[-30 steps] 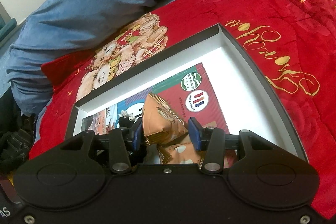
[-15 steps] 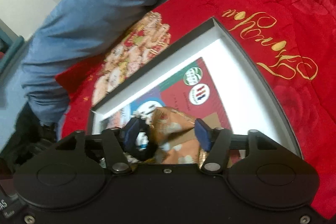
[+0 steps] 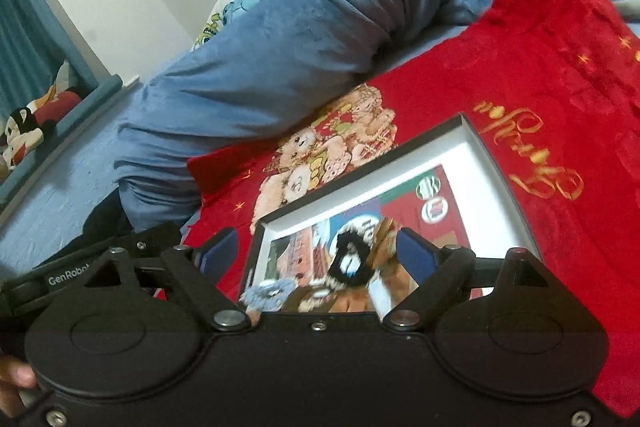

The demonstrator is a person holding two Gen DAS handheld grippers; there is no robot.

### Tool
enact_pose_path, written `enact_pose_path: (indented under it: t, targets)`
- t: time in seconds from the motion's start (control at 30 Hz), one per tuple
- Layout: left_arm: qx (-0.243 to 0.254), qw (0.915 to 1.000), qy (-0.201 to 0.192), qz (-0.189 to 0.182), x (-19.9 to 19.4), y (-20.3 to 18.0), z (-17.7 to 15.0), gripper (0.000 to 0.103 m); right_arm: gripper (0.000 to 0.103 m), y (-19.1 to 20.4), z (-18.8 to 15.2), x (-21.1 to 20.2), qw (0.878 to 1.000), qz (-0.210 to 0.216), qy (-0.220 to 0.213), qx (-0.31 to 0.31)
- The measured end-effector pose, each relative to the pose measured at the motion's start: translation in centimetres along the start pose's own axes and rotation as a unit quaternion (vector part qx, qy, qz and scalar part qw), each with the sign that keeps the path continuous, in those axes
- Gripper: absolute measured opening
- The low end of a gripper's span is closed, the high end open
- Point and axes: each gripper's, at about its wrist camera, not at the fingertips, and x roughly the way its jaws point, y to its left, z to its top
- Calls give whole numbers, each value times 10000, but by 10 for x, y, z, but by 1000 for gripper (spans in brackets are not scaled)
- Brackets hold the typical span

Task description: Organize objects

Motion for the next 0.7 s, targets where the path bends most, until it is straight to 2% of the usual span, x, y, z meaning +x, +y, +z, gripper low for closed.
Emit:
enact_pose_path:
  t: [0.17,0.23,0.33,0.43,0.53,0.7]
  targets:
    - [107,9994,286,180,-18,-4,-48,86,84,11,-21,-21,9999,-57,137,-84]
    - [73,9990,306,303,-14,-8,-69,86,85,11,-31,-28,9998,-90,182,-59]
    - [-182,9975,580,356,4,-8,-95,86,85,8,-43,-29,9993,-126,360,-8]
    - [-244,9957,797,416,24,-11,-108,86,84,12,-46,-18,9987,-265,416,-115]
    - [-183,9953,867,382,45,-18,-112,86,84,10,-49,-5,9978,-421,502,-113]
    - [-364,9934,1035,339,78,-25,-116,84,84,-4,-52,15,9952,-662,721,-21]
